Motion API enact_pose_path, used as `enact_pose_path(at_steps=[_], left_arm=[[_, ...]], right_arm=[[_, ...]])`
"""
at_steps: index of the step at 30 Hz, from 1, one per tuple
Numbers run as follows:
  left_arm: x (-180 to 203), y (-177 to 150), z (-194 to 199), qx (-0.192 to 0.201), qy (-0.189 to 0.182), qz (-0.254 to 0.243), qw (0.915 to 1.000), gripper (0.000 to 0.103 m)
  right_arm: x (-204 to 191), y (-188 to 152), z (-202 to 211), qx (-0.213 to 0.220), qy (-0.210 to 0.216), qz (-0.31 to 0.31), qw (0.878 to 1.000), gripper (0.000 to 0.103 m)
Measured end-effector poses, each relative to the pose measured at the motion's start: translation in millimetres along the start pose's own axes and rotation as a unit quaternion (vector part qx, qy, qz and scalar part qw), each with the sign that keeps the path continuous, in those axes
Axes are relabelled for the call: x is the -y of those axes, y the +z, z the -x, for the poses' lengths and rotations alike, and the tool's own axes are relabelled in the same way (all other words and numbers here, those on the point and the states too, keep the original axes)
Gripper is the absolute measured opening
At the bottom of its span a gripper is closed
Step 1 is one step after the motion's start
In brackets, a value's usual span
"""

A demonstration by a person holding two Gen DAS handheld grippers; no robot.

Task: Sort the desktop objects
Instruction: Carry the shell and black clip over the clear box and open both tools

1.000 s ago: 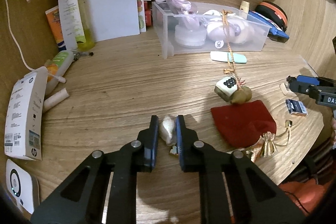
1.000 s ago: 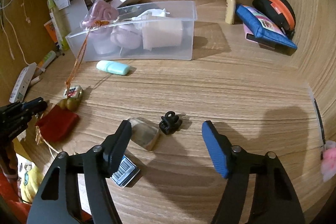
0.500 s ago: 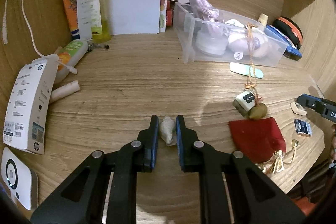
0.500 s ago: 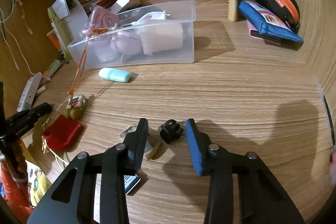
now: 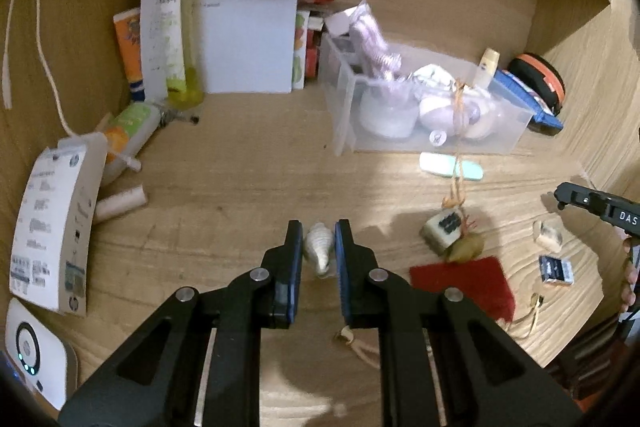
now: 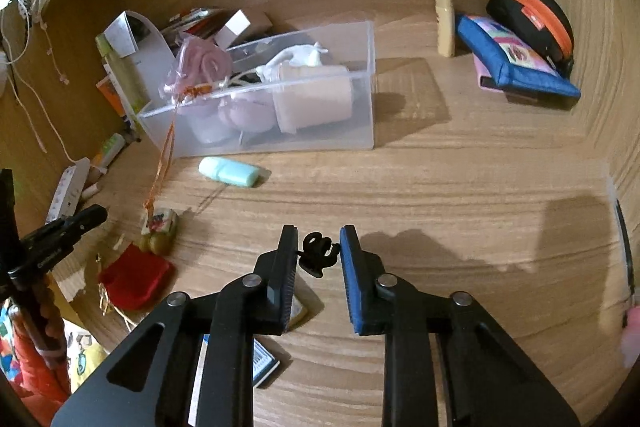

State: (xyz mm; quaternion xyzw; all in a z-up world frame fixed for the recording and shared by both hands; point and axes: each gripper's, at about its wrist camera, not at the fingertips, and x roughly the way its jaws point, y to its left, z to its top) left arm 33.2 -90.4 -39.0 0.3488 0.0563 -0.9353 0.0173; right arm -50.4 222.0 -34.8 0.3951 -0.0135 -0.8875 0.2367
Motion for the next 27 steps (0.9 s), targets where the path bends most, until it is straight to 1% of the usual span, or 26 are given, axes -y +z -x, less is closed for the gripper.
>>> enact_pose_path(at_steps=[4, 10, 17, 27], left_arm=[[3.2, 13.5, 0.5, 0.011, -0.005, -0.005, 0.9999, 0.015], [13.7, 34.3, 0.7, 0.031, -0.010, -0.021, 0.9992, 0.015], [24.6, 54.6, -3.0, 0.049, -0.021, -0.024, 0.9983, 0.015], [29.6, 78.1, -20.2, 0.058, -0.020, -0.019, 0.9979, 0.015]], right_arm=[[-1.7, 10.0, 3.1, 0.009, 0.005, 0.005, 1.000, 0.020], [-3.3, 26.3, 11.0, 0.037, 0.006, 0.017, 0.999, 0.020], [0.4, 47.8, 17.0, 0.061, 0.004, 0.023, 0.998, 0.020], [5.7, 71.3, 5.5, 0.070, 0.019, 0.024, 0.997, 0.020]])
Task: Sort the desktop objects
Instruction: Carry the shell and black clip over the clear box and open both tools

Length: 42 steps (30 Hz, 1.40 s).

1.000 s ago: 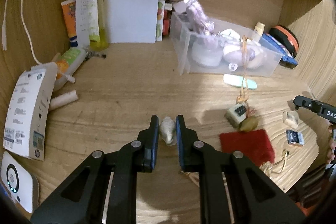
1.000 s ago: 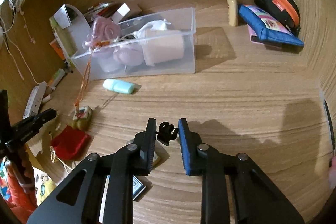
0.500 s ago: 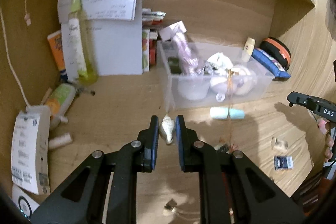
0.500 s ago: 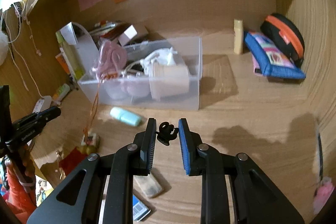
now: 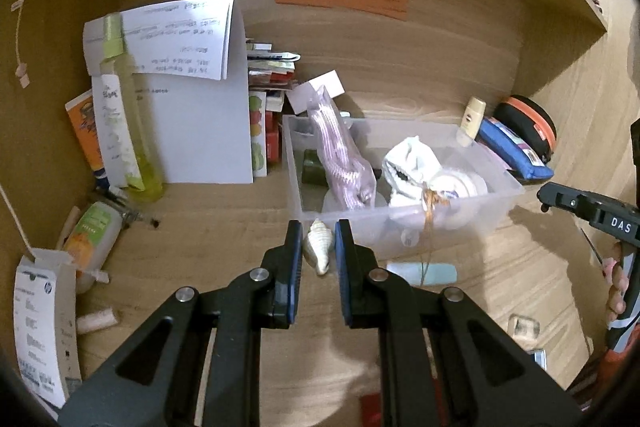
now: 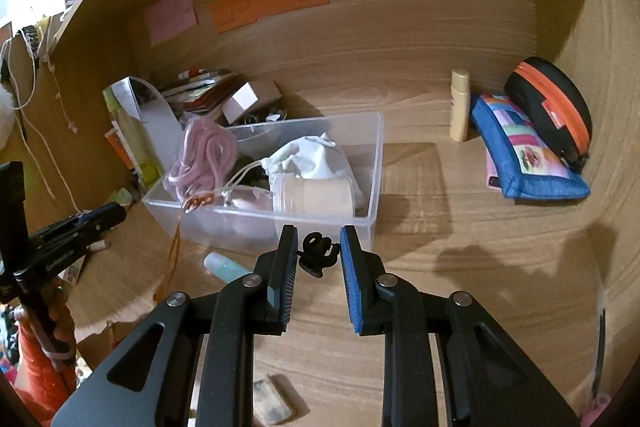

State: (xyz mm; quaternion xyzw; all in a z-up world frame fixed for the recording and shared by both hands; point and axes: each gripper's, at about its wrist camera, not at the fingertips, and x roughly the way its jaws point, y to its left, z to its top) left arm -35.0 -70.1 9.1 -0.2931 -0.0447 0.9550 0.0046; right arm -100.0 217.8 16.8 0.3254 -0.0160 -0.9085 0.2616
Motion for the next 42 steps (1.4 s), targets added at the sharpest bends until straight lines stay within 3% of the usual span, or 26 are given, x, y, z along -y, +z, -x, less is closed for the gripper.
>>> enact_pose_path(at_steps=[18, 30, 42], left_arm=[[0.4, 20.1, -46.7, -0.020, -0.015, 0.000, 0.9997, 0.015], [3.1, 19.2, -48.5, -0.012, -0.006, -0.013, 0.9998, 0.016], [12.6, 17.7, -45.1, -0.007, 0.000, -0.032, 0.9995, 0.029]], right_arm=[[9.1, 21.5, -43.3, -0.017, -0.011, 0.005, 1.000, 0.020], [7.9, 20.4, -55.4, -0.022, -0.021, 0.012, 0.999, 0.020], [-5.9, 16.7, -42.9, -0.015, -0.016, 0.035, 0.999, 0.032]])
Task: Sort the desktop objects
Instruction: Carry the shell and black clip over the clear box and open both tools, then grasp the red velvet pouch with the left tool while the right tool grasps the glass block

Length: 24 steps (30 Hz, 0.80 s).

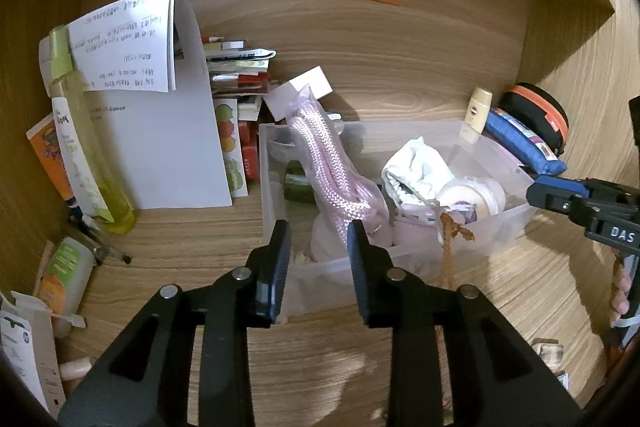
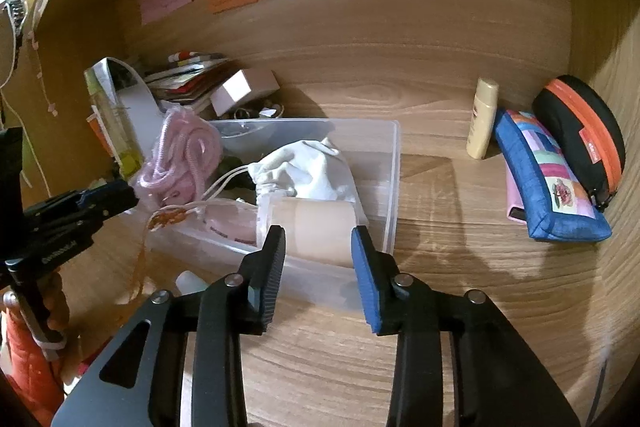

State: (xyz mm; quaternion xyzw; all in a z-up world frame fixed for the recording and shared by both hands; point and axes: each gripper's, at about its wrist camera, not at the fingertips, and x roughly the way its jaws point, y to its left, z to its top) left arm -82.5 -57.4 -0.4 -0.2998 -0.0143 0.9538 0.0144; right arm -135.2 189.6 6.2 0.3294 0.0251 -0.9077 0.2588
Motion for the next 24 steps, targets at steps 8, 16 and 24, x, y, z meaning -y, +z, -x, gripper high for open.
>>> enact_pose_path(at_steps=[8, 16, 24], left_arm=[[7.0, -0.5, 20.0, 0.011, 0.006, -0.006, 0.9999, 0.061], [10.2, -8.0, 54.3, 0.035, 0.014, -0.005, 0.9993, 0.082], [14.7, -26.5, 77.3, 0.030, 0.021, -0.015, 0.9992, 0.091]], right_arm=[[-5.8, -7.4, 19.5, 0.011, -0.017, 0.005, 1.000, 0.065], [-18.7, -18.8, 41.2, 0.020, -0.033, 0.018, 0.999, 0.075], [-33.6, -36.7, 60.2, 0.020, -0.032, 0.027, 0.999, 0.084]])
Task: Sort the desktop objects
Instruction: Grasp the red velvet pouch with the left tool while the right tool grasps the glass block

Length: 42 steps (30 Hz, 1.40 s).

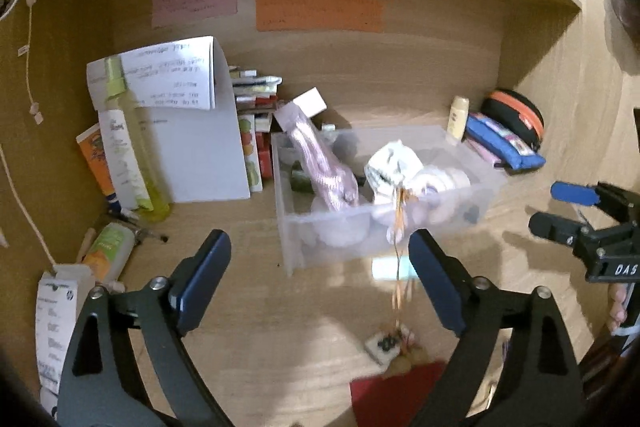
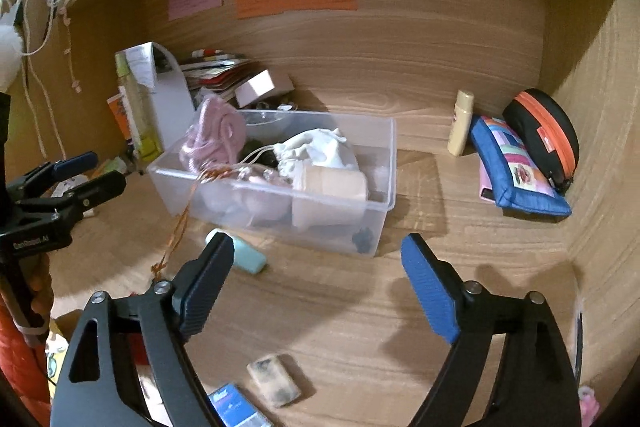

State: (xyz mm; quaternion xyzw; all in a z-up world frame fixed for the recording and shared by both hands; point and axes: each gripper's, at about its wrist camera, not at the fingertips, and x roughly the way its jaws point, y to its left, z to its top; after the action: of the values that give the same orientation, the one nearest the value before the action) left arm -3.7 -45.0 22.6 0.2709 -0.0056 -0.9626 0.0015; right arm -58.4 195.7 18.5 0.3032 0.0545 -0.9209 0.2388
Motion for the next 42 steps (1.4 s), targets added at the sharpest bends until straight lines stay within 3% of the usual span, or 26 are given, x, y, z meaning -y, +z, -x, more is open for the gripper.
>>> enact_pose_path(at_steps=[10, 21, 37, 42], left_arm=[[3.3, -34.5, 8.6, -0.054, -0.011, 0.012, 0.9984, 0.092], [17.7, -56.5, 15.5, -0.079, -0.020, 0.014, 0.9966, 0.092], [43.6, -92.2, -4.8, -0.154, -0.071, 0.021, 0.9852, 0.092], [55.8, -94.4, -8.7, -0.146, -0.051, -0.004, 0.9880, 0.093]], right_arm=[[-4.1, -25.4, 14.2, -0.011, 0.004, -0.010, 1.000, 0.084], [-2.4, -50.2, 16.1, -0.032, 0.004, -0.019, 0.999, 0.084], [-1.4, -75.5, -0.2, -0.069, 0.015, -0.029, 0.997, 0.084], [-9.5, -78.9, -6.6, -0.078, 0.027, -0.014, 0.996, 0.082]])
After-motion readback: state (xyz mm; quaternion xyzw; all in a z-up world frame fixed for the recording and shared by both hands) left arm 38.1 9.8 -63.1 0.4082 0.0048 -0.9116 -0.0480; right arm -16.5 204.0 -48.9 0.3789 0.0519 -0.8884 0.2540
